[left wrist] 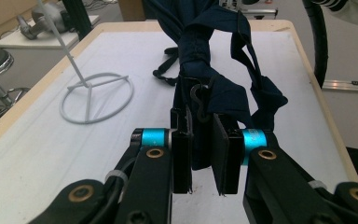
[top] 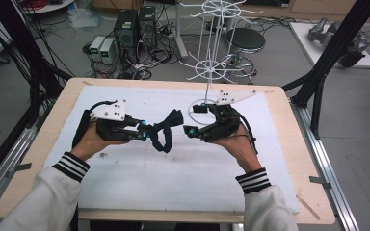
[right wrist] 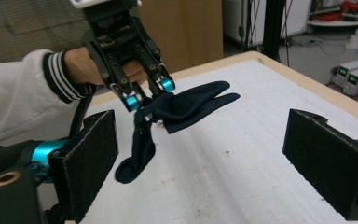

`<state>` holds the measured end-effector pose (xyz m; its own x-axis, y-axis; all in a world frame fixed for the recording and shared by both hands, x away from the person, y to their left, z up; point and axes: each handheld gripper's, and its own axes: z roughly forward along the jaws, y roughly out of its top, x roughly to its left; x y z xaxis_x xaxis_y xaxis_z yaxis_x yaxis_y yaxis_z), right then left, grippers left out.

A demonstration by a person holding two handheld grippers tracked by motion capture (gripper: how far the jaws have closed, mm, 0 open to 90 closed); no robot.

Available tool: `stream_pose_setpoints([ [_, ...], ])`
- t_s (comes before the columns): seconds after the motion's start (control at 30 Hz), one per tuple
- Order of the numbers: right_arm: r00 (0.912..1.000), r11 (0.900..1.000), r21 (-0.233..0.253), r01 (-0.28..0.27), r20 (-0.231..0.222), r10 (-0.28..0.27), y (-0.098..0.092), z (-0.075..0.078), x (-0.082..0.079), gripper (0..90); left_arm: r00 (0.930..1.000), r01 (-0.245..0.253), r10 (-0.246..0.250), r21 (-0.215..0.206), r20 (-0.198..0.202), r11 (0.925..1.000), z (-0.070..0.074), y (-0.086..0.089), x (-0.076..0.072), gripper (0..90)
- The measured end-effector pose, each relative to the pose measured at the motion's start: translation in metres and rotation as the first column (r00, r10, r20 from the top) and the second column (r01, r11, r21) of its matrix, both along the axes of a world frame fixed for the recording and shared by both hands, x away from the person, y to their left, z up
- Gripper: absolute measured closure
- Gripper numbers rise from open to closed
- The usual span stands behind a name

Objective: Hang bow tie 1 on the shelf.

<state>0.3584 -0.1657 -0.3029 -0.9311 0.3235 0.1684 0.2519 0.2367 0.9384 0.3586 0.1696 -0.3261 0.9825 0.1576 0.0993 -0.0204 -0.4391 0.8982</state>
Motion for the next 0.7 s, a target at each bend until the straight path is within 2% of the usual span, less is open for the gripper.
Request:
stream_pose_setpoints([
  [0.13,0.9987,0.999,0.024,-0.031,-0.039,0.032,0.002,-0.003,0.004,9.7,0.9999,0.009,-0.01,0.009,0.007,0.9999,0.001,-0.003,0.0,79.2],
  [0.27,0.9969,0.999,0.019,-0.034,-0.07,0.035,0.004,-0.005,0.005,9.9,0.9996,0.025,-0.025,0.003,0.013,0.9997,0.002,-0.006,0.001,79.3],
  [0.3,0.9949,0.999,0.02,-0.043,-0.09,0.045,0.005,-0.005,0.005,15.4,0.9993,0.03,-0.03,0.002,0.02,0.9995,0.004,-0.008,0.001,79.3],
  [0.4,0.994,0.998,0.019,-0.052,-0.095,0.053,0.006,-0.004,0.005,17.5,0.9989,0.039,-0.039,-0.004,0.026,0.9992,0.005,-0.009,0.0,79.3],
  [0.5,0.9921,0.997,0.027,-0.072,-0.102,0.074,0.006,-0.002,0.005,20.7,0.9983,0.048,-0.048,0.008,0.033,0.9988,0.004,-0.011,-0.001,79.3],
  [0.7,0.992,0.997,0.0,-0.075,-0.102,0.074,0.011,0.003,0.005,32.3,0.9977,0.055,-0.055,0.009,0.038,0.9984,0.005,-0.012,-0.003,79.3],
])
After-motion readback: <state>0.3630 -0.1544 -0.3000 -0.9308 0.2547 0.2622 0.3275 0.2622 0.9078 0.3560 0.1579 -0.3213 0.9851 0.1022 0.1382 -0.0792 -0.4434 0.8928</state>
